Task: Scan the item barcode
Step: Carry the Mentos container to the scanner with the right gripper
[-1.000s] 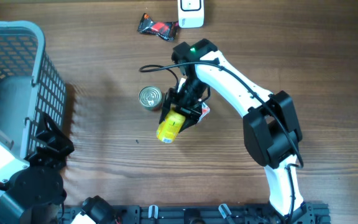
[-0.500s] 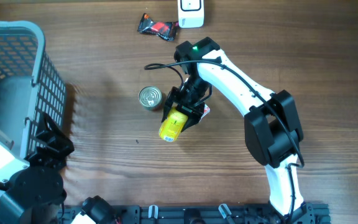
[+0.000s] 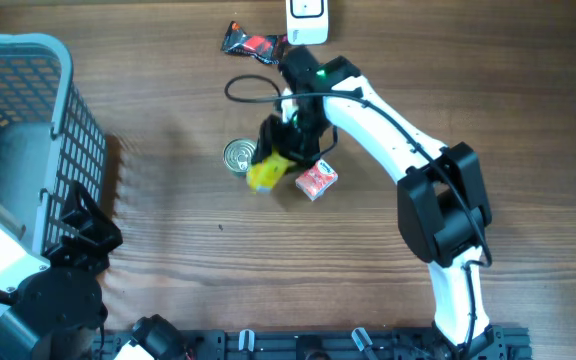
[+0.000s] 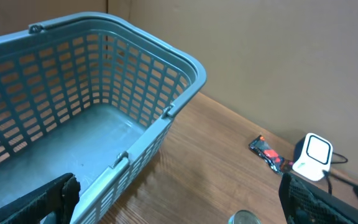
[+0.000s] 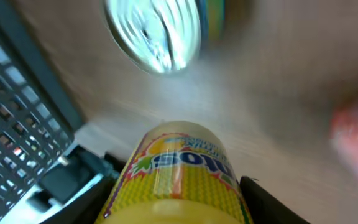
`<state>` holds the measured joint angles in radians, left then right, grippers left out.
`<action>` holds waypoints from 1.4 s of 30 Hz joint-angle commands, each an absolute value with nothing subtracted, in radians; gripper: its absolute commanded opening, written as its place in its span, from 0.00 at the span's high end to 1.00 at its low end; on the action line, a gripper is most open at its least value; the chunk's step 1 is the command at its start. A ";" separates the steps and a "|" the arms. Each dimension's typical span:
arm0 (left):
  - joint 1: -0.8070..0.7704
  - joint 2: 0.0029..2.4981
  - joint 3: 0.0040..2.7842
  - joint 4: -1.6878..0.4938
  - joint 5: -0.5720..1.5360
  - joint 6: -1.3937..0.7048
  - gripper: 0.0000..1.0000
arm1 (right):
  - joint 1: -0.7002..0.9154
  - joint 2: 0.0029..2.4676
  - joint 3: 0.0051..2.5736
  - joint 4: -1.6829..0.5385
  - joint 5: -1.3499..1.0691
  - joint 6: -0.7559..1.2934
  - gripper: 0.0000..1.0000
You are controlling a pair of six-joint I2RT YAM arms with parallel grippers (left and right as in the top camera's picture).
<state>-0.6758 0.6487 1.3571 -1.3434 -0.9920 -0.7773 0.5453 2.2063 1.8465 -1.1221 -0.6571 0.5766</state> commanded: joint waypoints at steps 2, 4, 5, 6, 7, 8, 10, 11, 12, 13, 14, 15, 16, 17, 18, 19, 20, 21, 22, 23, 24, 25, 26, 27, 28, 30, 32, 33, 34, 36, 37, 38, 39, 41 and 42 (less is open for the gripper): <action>-0.669 0.648 1.368 -1.345 -0.973 -0.794 0.00 | 0.488 2.175 1.872 -1.076 -0.544 0.463 0.58; -0.669 0.648 1.366 -1.345 -0.964 -0.794 0.00 | 0.464 2.175 1.872 -1.041 -0.497 0.412 0.57; -0.669 0.648 1.364 -1.345 -0.958 -0.794 0.00 | 0.455 2.175 1.872 -1.024 -0.471 0.391 0.56; -0.669 0.648 1.359 -1.345 -0.954 -0.794 0.00 | 0.445 2.175 1.872 -0.999 -0.430 0.374 0.56; -0.669 0.648 1.353 -1.345 -0.949 -0.794 0.00 | 0.437 2.175 1.872 -0.970 -0.385 0.363 0.56; -0.669 0.650 1.346 -1.344 -0.944 -0.794 0.00 | 0.430 2.175 1.872 -0.928 -0.322 0.353 0.55; -0.669 0.656 1.327 -1.344 -0.926 -0.794 0.00 | 0.428 2.175 1.872 -0.843 -0.256 0.304 0.52; -0.669 0.661 1.319 -1.344 -0.918 -0.794 0.00 | 0.428 2.175 1.872 -0.802 -0.242 0.275 0.49; -0.669 0.667 1.309 -1.343 -0.908 -0.794 0.00 | 0.428 2.175 1.872 -0.749 -0.229 0.243 0.47; -0.669 0.674 1.300 -1.343 -0.904 -0.794 0.00 | 0.428 2.175 1.872 -0.706 -0.215 0.225 0.46; -0.669 0.682 1.291 -1.343 -0.899 -0.796 0.00 | 0.428 2.175 1.872 -0.674 -0.201 0.218 0.46; -0.669 0.691 1.283 -1.343 -0.892 -0.804 0.00 | 0.428 2.175 1.872 -0.628 -0.183 0.207 0.46; -0.669 0.699 1.279 -1.343 -0.885 -0.817 0.00 | 0.427 2.175 1.872 -0.582 -0.162 0.205 0.45; -0.669 0.714 1.277 -1.344 -0.871 -0.831 0.00 | 0.427 2.175 1.872 -0.528 -0.135 0.204 0.40; -0.669 0.724 1.277 -1.343 -0.867 -0.832 0.00 | 0.427 2.175 1.872 -0.496 -0.113 0.205 0.40; -0.669 0.739 1.277 -1.343 -0.864 -0.832 0.00 | 0.427 2.177 1.872 -0.452 -0.080 0.205 0.40; -0.669 0.748 1.277 -1.344 -0.864 -0.831 0.00 | 0.427 2.180 1.872 -0.410 -0.045 0.206 0.41; -0.669 0.763 1.277 -1.343 -0.864 -0.831 0.00 | 0.427 2.185 1.872 -0.372 -0.017 0.206 0.41; -0.669 0.773 1.277 -1.344 -0.864 -0.831 0.00 | 0.427 2.188 1.872 -0.338 0.007 0.206 0.41; -0.669 0.784 1.277 -1.344 -0.865 -0.831 0.00 | 0.427 2.195 1.872 -0.305 0.025 0.205 0.41; -0.669 0.792 1.277 -1.344 -0.865 -0.831 0.00 | 0.427 2.201 1.872 -0.275 0.038 0.204 0.41; -0.669 0.800 1.277 -1.344 -0.865 -0.831 0.00 | 0.427 2.207 1.872 -0.242 0.045 0.196 0.41; -0.669 0.805 1.277 -1.344 -0.867 -0.831 0.00 | 0.427 2.219 1.872 -0.205 0.049 0.181 0.42; -0.669 0.811 1.277 -1.344 -0.874 -0.831 0.00 | 0.427 2.226 1.872 -0.173 0.057 0.172 0.43; -0.669 0.814 1.277 -1.345 -0.881 -0.831 0.00 | 0.427 2.239 1.872 -0.135 0.068 0.155 0.43; -0.669 0.818 1.277 -1.348 -0.896 -0.831 0.00 | 0.427 2.258 1.872 -0.076 0.097 0.149 0.46; -0.669 0.818 1.277 -1.356 -0.910 -0.831 0.00 | 0.426 2.279 1.872 -0.022 0.117 0.148 0.46; -0.669 0.818 1.277 -1.359 -0.910 -0.831 0.00 | 0.424 2.289 1.872 0.004 0.116 0.148 0.46; -0.669 0.818 1.277 -1.364 -0.910 -0.831 0.00 | 0.423 2.304 1.872 0.039 0.116 0.149 0.46; -0.669 0.818 1.276 -1.371 -0.910 -0.831 0.00 | 0.421 2.322 1.872 0.076 0.116 0.149 0.45; -0.669 0.818 1.276 -1.375 -0.910 -0.831 0.00 | 0.418 2.337 1.872 0.107 0.116 0.149 0.43; -0.669 0.818 1.276 -1.375 -0.910 -0.831 0.00 | 0.416 2.347 1.872 0.129 0.117 0.149 0.42; -0.669 0.818 1.276 -1.374 -0.910 -0.831 0.00 | 0.413 2.358 1.872 0.157 0.117 0.149 0.42; -0.669 0.818 1.276 -1.375 -0.910 -0.831 0.00 | 0.408 2.378 1.872 0.201 0.119 0.149 0.42; -0.669 0.818 1.276 -1.375 -0.910 -0.831 0.00 | 0.405 2.384 1.872 0.220 0.121 0.149 0.42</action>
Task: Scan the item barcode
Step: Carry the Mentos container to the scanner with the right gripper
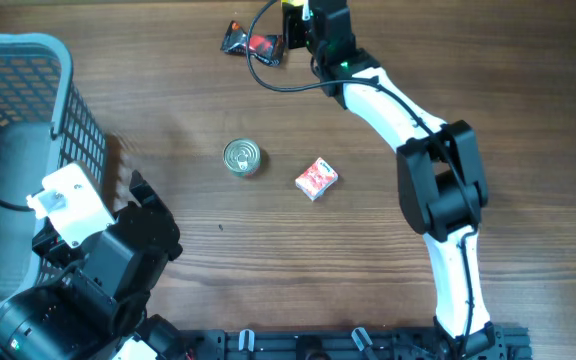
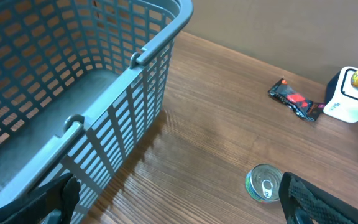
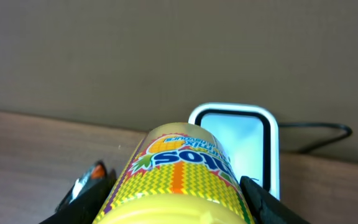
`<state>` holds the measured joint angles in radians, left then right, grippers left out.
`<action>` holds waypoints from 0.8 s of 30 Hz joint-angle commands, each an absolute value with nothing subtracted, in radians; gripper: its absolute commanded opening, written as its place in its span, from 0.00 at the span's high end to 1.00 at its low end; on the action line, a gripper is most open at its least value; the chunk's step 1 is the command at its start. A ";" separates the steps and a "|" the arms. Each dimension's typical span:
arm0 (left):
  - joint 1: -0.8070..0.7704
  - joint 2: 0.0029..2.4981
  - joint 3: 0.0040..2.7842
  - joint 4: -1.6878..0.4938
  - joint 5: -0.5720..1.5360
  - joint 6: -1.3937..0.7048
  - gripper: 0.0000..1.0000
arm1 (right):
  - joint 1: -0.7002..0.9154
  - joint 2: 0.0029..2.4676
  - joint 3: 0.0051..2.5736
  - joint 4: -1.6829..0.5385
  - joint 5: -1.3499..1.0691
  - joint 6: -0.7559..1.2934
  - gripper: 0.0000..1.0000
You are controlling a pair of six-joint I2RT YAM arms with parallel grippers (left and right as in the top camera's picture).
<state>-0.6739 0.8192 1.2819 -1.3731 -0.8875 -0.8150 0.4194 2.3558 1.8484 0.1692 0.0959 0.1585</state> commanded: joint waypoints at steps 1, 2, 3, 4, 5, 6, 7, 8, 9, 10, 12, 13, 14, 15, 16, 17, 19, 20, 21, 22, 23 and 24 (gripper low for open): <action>-0.669 0.818 1.276 -1.375 -0.910 -0.831 0.00 | 0.403 2.391 1.872 0.232 0.125 0.149 0.41; -0.669 0.818 1.276 -1.375 -0.910 -0.831 0.00 | 0.401 2.397 1.872 0.246 0.128 0.149 0.41; -0.669 0.818 1.276 -1.375 -0.910 -0.831 0.00 | 0.398 2.400 1.872 0.258 0.133 0.149 0.41; -0.669 0.818 1.276 -1.376 -0.910 -0.831 0.00 | 0.395 2.408 1.872 0.277 0.141 0.148 0.41; -0.669 0.818 1.276 -1.378 -0.910 -0.831 0.00 | 0.392 2.413 1.872 0.296 0.142 0.148 0.41; -0.669 0.818 1.276 -1.378 -0.910 -0.831 0.00 | 0.389 2.420 1.872 0.315 0.142 0.148 0.41; -0.669 0.818 1.276 -1.378 -0.910 -0.831 0.00 | 0.386 2.432 1.872 0.337 0.142 0.148 0.41; -0.669 0.818 1.276 -1.378 -0.910 -0.831 0.00 | 0.383 2.441 1.872 0.359 0.142 0.149 0.39; -0.669 0.818 1.276 -1.378 -0.910 -0.831 0.00 | 0.381 2.450 1.872 0.375 0.142 0.148 0.39; -0.669 0.818 1.276 -1.378 -0.910 -0.831 0.00 | 0.379 2.458 1.872 0.387 0.142 0.149 0.38; -0.669 0.818 1.276 -1.377 -0.910 -0.832 0.00 | 0.379 2.474 1.872 0.407 0.141 0.149 0.38; -0.669 0.818 1.276 -1.377 -0.910 -0.831 0.00 | 0.379 2.478 1.872 0.416 0.141 0.149 0.38; -0.669 0.819 1.276 -1.377 -0.910 -0.831 0.00 | 0.379 2.481 1.872 0.422 0.141 0.149 0.37; -0.669 0.820 1.276 -1.378 -0.910 -0.831 0.00 | 0.379 2.486 1.872 0.430 0.141 0.149 0.37; -0.669 0.820 1.276 -1.378 -0.910 -0.831 0.00 | 0.379 2.490 1.872 0.439 0.142 0.149 0.37; -0.669 0.820 1.276 -1.378 -0.910 -0.831 0.00 | 0.379 2.492 1.872 0.447 0.142 0.149 0.37; -0.669 0.820 1.276 -1.378 -0.910 -0.831 0.00 | 0.379 2.496 1.872 0.461 0.142 0.149 0.37; -0.669 0.820 1.276 -1.378 -0.910 -0.831 0.00 | 0.379 2.497 1.872 0.464 0.142 0.149 0.37; -0.669 0.820 1.276 -1.378 -0.910 -0.831 0.00 | 0.379 2.497 1.872 0.467 0.142 0.149 0.37; -0.669 0.820 1.276 -1.378 -0.910 -0.831 0.00 | 0.379 2.497 1.872 0.468 0.142 0.149 0.36; -0.669 0.820 1.276 -1.378 -0.910 -0.831 0.00 | 0.379 2.497 1.872 0.471 0.142 0.149 0.36; -0.669 0.820 1.276 -1.378 -0.910 -0.831 0.00 | 0.379 2.497 1.872 0.472 0.142 0.149 0.36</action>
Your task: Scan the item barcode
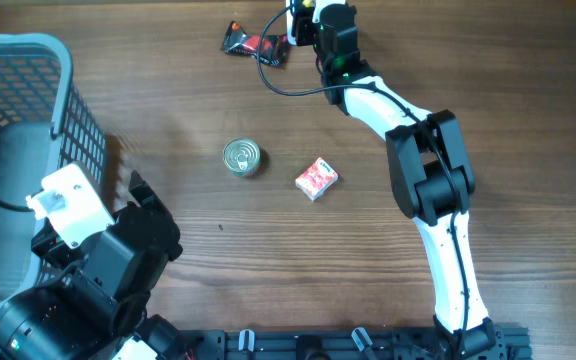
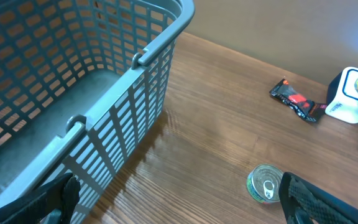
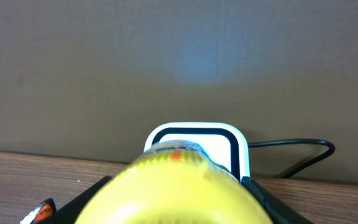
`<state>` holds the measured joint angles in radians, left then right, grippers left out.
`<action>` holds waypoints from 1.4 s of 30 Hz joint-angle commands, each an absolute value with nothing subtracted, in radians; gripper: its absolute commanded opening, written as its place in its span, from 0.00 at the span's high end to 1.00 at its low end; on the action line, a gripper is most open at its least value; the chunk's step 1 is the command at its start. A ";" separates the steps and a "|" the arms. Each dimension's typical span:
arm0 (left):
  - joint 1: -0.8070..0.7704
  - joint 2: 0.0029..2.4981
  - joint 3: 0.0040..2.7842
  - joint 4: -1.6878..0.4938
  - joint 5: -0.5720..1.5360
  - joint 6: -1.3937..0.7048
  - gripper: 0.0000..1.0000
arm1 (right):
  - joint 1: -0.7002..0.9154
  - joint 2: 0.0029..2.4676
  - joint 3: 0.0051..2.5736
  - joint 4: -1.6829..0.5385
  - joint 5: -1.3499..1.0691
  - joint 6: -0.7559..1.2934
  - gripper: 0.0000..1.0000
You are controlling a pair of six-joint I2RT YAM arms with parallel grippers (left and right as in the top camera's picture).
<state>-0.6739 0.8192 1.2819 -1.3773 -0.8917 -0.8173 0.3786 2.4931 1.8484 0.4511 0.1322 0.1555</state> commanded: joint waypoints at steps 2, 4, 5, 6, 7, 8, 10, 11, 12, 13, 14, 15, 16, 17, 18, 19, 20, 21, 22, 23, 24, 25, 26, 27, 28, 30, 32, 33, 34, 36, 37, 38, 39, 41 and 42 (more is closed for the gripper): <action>-0.669 0.820 1.276 -1.378 -0.910 -0.831 0.00 | 0.379 2.497 1.872 0.474 0.142 0.148 0.36; -0.669 0.820 1.276 -1.378 -0.910 -0.831 0.00 | 0.379 2.497 1.872 0.474 0.142 0.134 0.36; -0.669 0.820 1.276 -1.379 -0.910 -0.831 0.00 | 0.379 2.497 1.872 0.474 0.142 0.126 0.36; -0.669 0.820 1.276 -1.379 -0.909 -0.831 0.00 | 0.379 2.497 1.872 0.474 0.142 0.111 0.36; -0.669 0.820 1.276 -1.382 -0.909 -0.831 0.00 | 0.379 2.496 1.872 0.474 0.143 0.097 0.37; -0.669 0.820 1.276 -1.382 -0.909 -0.831 0.00 | 0.379 2.494 1.872 0.473 0.142 0.078 0.38; -0.669 0.820 1.276 -1.383 -0.909 -0.831 0.00 | 0.379 2.476 1.872 0.442 0.142 0.023 0.42; -0.669 0.820 1.276 -1.383 -0.909 -0.831 0.00 | 0.379 2.470 1.872 0.427 0.143 0.022 0.43; -0.669 0.820 1.276 -1.383 -0.909 -0.831 0.00 | 0.379 2.460 1.872 0.402 0.142 0.023 0.43; -0.669 0.820 1.276 -1.384 -0.909 -0.831 0.00 | 0.379 2.453 1.872 0.385 0.142 0.022 0.43; -0.669 0.820 1.276 -1.385 -0.909 -0.831 0.00 | 0.379 2.449 1.872 0.375 0.142 0.021 0.43; -0.669 0.820 1.276 -1.386 -0.909 -0.831 0.00 | 0.379 2.444 1.872 0.361 0.142 0.012 0.43; -0.669 0.820 1.276 -1.389 -0.909 -0.831 0.00 | 0.378 2.437 1.872 0.348 0.142 0.000 0.44; -0.669 0.820 1.276 -1.394 -0.909 -0.831 0.00 | 0.378 2.431 1.872 0.334 0.147 0.000 0.46; -0.669 0.820 1.276 -1.397 -0.909 -0.831 0.00 | 0.378 2.423 1.872 0.321 0.155 0.000 0.47; -0.669 0.820 1.276 -1.402 -0.909 -0.831 0.00 | 0.378 2.413 1.872 0.306 0.161 0.000 0.47; -0.669 0.820 1.276 -1.406 -0.909 -0.831 0.00 | 0.378 2.402 1.872 0.293 0.161 -0.001 0.47; -0.669 0.820 1.276 -1.408 -0.909 -0.831 0.00 | 0.378 2.395 1.872 0.285 0.161 -0.001 0.48; -0.669 0.820 1.276 -1.408 -0.909 -0.831 0.00 | 0.378 2.383 1.872 0.274 0.161 -0.002 0.48; -0.669 0.820 1.276 -1.408 -0.909 -0.831 0.00 | 0.378 2.371 1.872 0.267 0.161 -0.008 0.48; -0.669 0.820 1.276 -1.408 -0.909 -0.831 0.00 | 0.378 2.358 1.872 0.258 0.161 -0.024 0.48; -0.669 0.820 1.276 -1.408 -0.909 -0.831 0.00 | 0.378 2.341 1.872 0.243 0.169 -0.031 0.48; -0.669 0.820 1.276 -1.408 -0.909 -0.831 0.00 | 0.378 2.327 1.872 0.228 0.184 -0.030 0.48; -0.669 0.820 1.276 -1.408 -0.909 -0.831 0.00 | 0.378 2.316 1.872 0.216 0.199 -0.031 0.49; -0.669 0.820 1.276 -1.408 -0.909 -0.831 0.00 | 0.378 2.300 1.872 0.195 0.225 -0.036 0.49; -0.669 0.820 1.276 -1.408 -0.909 -0.831 0.00 | 0.376 2.266 1.872 0.141 0.278 -0.083 0.50; -0.669 0.820 1.276 -1.408 -0.909 -0.831 0.00 | 0.371 2.233 1.872 0.075 0.337 -0.118 0.53; -0.669 0.820 1.276 -1.408 -0.909 -0.831 0.00 | 0.363 2.214 1.872 0.028 0.366 -0.132 0.53; -0.669 0.820 1.276 -1.408 -0.909 -0.831 0.00 | 0.356 2.204 1.872 0.000 0.379 -0.133 0.53; -0.669 0.820 1.276 -1.408 -0.909 -0.831 0.00 | 0.331 2.181 1.872 -0.075 0.415 -0.132 0.51; -0.669 0.820 1.276 -1.408 -0.909 -0.831 0.00 | 0.314 2.173 1.872 -0.113 0.429 -0.131 0.51; -0.669 0.820 1.276 -1.408 -0.909 -0.831 0.00 | 0.295 2.167 1.872 -0.151 0.434 -0.131 0.51; -0.669 0.820 1.276 -1.408 -0.909 -0.831 0.00 | 0.272 2.162 1.872 -0.190 0.434 -0.131 0.51; -0.669 0.820 1.276 -1.408 -0.909 -0.831 0.00 | 0.218 2.161 1.872 -0.267 0.434 -0.128 0.53; -0.669 0.820 1.276 -1.407 -0.909 -0.831 0.00 | 0.188 2.161 1.872 -0.304 0.433 -0.127 0.54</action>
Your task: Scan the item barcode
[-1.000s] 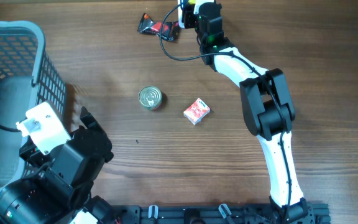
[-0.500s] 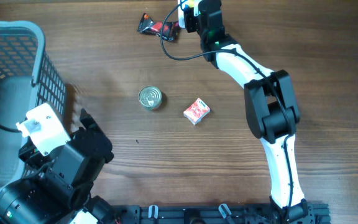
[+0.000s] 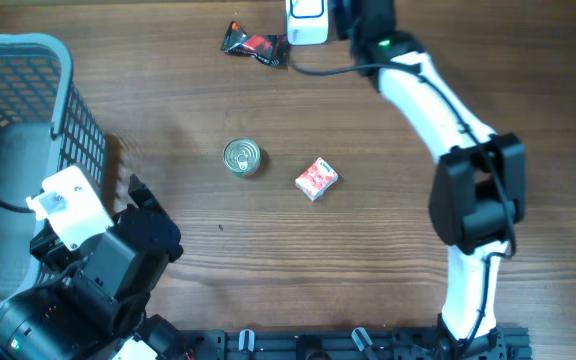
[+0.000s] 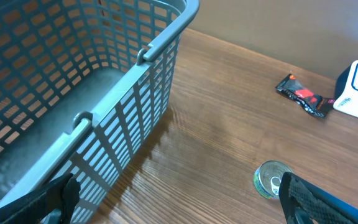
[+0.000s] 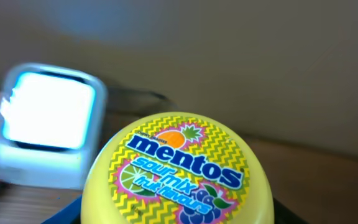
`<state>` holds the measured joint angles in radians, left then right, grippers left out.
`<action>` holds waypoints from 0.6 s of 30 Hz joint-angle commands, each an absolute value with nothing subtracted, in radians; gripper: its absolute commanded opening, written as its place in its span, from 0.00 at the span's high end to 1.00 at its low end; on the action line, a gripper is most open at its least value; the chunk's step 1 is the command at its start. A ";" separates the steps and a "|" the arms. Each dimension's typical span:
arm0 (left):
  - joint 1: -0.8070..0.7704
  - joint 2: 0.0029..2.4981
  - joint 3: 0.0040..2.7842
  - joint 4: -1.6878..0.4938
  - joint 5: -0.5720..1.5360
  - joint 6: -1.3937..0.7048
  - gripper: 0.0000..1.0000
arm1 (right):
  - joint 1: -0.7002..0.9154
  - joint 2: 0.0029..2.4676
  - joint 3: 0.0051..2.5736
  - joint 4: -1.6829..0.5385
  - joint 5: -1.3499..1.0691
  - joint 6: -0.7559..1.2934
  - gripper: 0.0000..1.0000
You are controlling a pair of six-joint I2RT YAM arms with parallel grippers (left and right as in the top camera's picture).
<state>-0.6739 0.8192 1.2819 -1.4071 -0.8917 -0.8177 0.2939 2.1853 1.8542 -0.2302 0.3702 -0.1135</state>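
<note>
My right gripper (image 3: 354,12) is at the table's far edge, just right of the white scanner (image 3: 306,22), and is shut on a yellow Mentos tub (image 5: 179,171). The tub's printed lid fills the right wrist view; its barcode does not show. The scanner (image 5: 47,124) stands to the tub's left with its window lit. The tub is hidden in the overhead view. My left gripper (image 4: 179,202) is open over bare wood beside the basket, with nothing between its fingers.
A grey plastic basket (image 3: 63,95) takes up the left side. A tin can (image 3: 241,157) and a small red box (image 3: 316,179) lie mid-table. A dark wrapper (image 3: 253,44) lies left of the scanner, whose cable runs along the far edge.
My right gripper has moved from in front of the scanner to its right side, still holding the tub. The tub's lid now faces the wrist camera. The left arm barely shifted.
My right gripper first held the yellow tub low over the table, near the can and red box. Then it held the tub up at the scanner on the far edge, then square before its window. Now it is right of the scanner. The left arm moved beside the basket early on.
</note>
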 commanded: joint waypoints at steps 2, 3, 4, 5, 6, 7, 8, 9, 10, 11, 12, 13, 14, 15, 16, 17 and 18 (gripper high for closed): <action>-0.669 0.820 1.276 -1.407 -0.909 -0.831 0.00 | 0.132 2.162 1.872 -0.364 0.431 -0.126 0.58; -0.669 0.820 1.276 -1.407 -0.909 -0.831 0.00 | 0.088 2.162 1.872 -0.401 0.421 -0.119 0.60; -0.669 0.820 1.276 -1.407 -0.909 -0.831 0.00 | 0.025 2.162 1.872 -0.435 0.410 -0.095 0.62; -0.669 0.820 1.276 -1.407 -0.909 -0.831 0.00 | -0.005 2.162 1.872 -0.447 0.405 -0.088 0.62; -0.669 0.820 1.276 -1.407 -0.909 -0.831 0.00 | -0.054 2.162 1.872 -0.465 0.390 -0.072 0.62; -0.669 0.820 1.276 -1.407 -0.909 -0.831 0.00 | -0.085 2.162 1.872 -0.474 0.374 -0.067 0.62; -0.669 0.820 1.276 -1.407 -0.909 -0.832 0.00 | -0.128 2.162 1.872 -0.484 0.347 -0.059 0.62; -0.669 0.820 1.276 -1.406 -0.909 -0.832 0.00 | -0.170 2.162 1.872 -0.492 0.323 -0.043 0.62; -0.669 0.820 1.276 -1.405 -0.909 -0.832 0.00 | -0.211 2.162 1.872 -0.498 0.294 -0.033 0.62; -0.669 0.821 1.276 -1.402 -0.909 -0.832 0.00 | -0.251 2.162 1.872 -0.503 0.268 -0.023 0.62; -0.669 0.822 1.276 -1.398 -0.909 -0.832 0.00 | -0.292 2.162 1.872 -0.507 0.241 -0.023 0.62; -0.669 0.823 1.276 -1.393 -0.909 -0.832 0.00 | -0.330 2.162 1.872 -0.510 0.215 -0.023 0.61; -0.669 0.824 1.276 -1.389 -0.909 -0.831 0.00 | -0.364 2.162 1.870 -0.510 0.196 -0.023 0.61; -0.669 0.826 1.276 -1.381 -0.909 -0.831 0.00 | -0.397 2.162 1.869 -0.510 0.179 -0.023 0.61; -0.669 0.829 1.276 -1.374 -0.909 -0.831 0.00 | -0.427 2.162 1.867 -0.508 0.167 -0.022 0.61; -0.669 0.831 1.276 -1.368 -0.909 -0.831 0.00 | -0.458 2.162 1.861 -0.505 0.154 -0.023 0.61; -0.669 0.834 1.276 -1.360 -0.909 -0.831 0.00 | -0.485 2.162 1.855 -0.502 0.149 -0.023 0.61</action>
<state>-0.6739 0.8207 1.2819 -1.3792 -0.8917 -0.8181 -0.4164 2.1841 1.8549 -0.5125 0.2382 -0.0456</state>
